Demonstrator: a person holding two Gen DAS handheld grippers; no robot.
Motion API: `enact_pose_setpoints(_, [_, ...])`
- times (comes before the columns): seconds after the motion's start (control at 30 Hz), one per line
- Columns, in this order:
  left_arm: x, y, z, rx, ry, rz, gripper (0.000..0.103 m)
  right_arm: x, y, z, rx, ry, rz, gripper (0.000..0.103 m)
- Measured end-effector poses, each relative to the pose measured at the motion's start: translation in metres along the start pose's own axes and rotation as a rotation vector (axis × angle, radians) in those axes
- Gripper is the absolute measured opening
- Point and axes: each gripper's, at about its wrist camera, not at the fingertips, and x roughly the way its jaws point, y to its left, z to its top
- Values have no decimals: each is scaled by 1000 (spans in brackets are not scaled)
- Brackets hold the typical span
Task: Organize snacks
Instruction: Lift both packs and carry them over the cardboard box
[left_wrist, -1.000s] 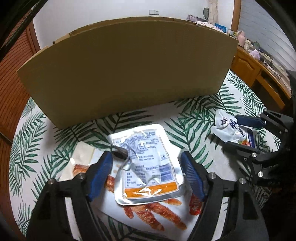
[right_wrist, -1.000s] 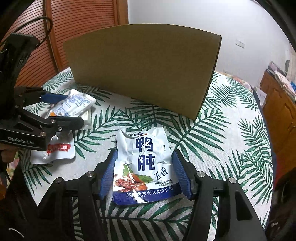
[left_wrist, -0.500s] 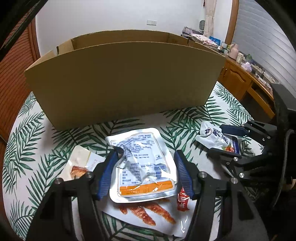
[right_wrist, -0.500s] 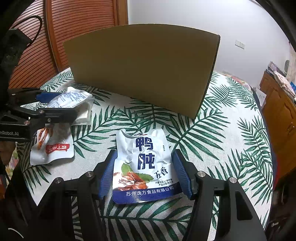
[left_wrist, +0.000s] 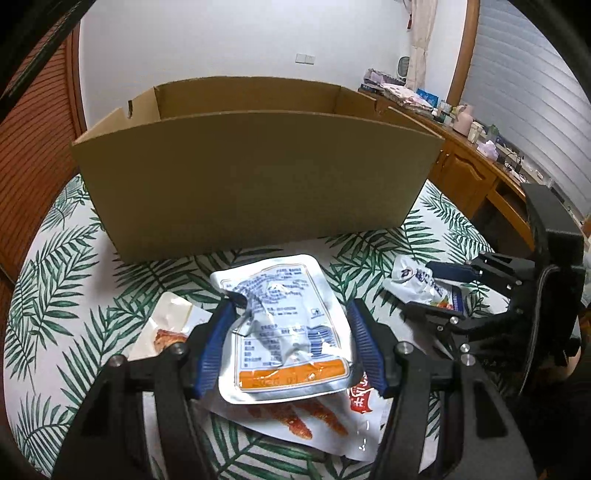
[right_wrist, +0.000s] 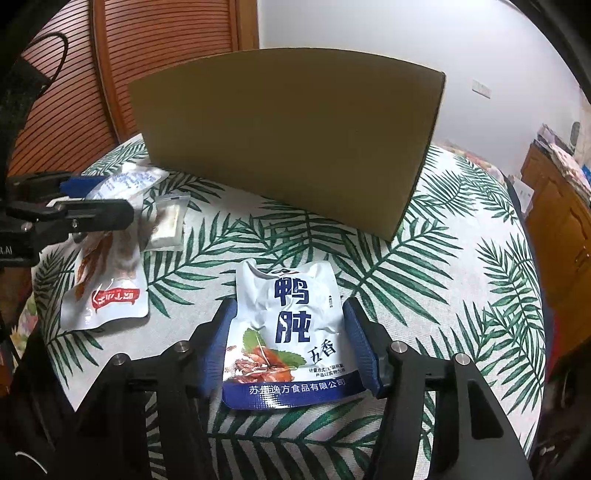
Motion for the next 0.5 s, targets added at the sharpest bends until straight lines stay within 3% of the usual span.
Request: enact_pose_setpoints(0.5, [-24,-4,14,24,-69,21,62,-34,-11,6,49,-116,30,60])
